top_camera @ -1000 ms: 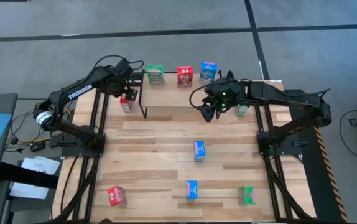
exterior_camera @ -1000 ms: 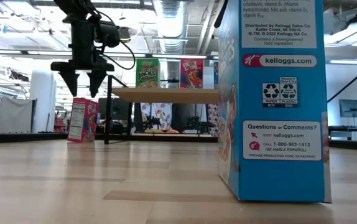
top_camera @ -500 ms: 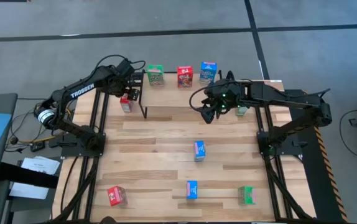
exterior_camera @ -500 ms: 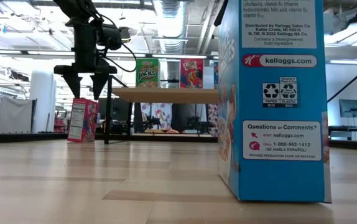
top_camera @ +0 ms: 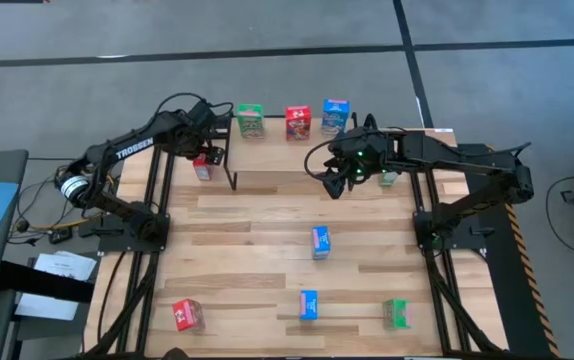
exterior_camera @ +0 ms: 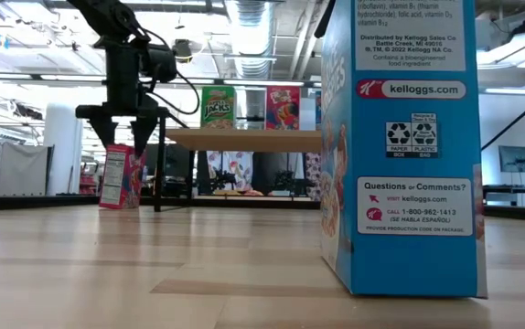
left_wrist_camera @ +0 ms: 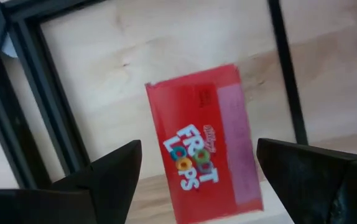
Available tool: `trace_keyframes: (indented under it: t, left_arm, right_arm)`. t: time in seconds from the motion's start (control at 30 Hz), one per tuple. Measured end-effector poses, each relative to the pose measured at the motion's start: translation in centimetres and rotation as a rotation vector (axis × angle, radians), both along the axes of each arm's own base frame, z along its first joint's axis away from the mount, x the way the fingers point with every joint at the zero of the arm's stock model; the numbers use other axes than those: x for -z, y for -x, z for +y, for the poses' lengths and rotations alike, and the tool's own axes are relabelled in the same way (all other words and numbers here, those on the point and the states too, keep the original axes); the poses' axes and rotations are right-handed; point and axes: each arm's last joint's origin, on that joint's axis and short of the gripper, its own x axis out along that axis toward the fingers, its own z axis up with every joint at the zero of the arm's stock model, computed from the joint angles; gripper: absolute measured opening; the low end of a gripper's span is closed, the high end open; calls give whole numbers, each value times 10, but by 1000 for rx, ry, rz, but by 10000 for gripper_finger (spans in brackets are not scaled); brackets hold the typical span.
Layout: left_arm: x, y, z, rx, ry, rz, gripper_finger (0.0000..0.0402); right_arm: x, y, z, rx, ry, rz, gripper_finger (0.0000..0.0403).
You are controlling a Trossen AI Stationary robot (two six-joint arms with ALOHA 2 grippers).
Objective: Stack cereal on shelf
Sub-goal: Put the top red cereal box on the shelf aligned with the other red cereal box
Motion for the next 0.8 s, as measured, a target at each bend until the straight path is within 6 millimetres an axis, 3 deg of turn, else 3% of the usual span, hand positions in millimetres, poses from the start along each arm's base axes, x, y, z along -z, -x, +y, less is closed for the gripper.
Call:
trace_keyframes:
  t: [0.53,0.8]
  left_arm:
    - [4,1,1,0,-14,10,304]
    - [4,0,0,55,-2,7,229]
  right_arm:
    - [0,0,0,1,-1,-3,260]
    - [0,0,0,2,0,-3,260]
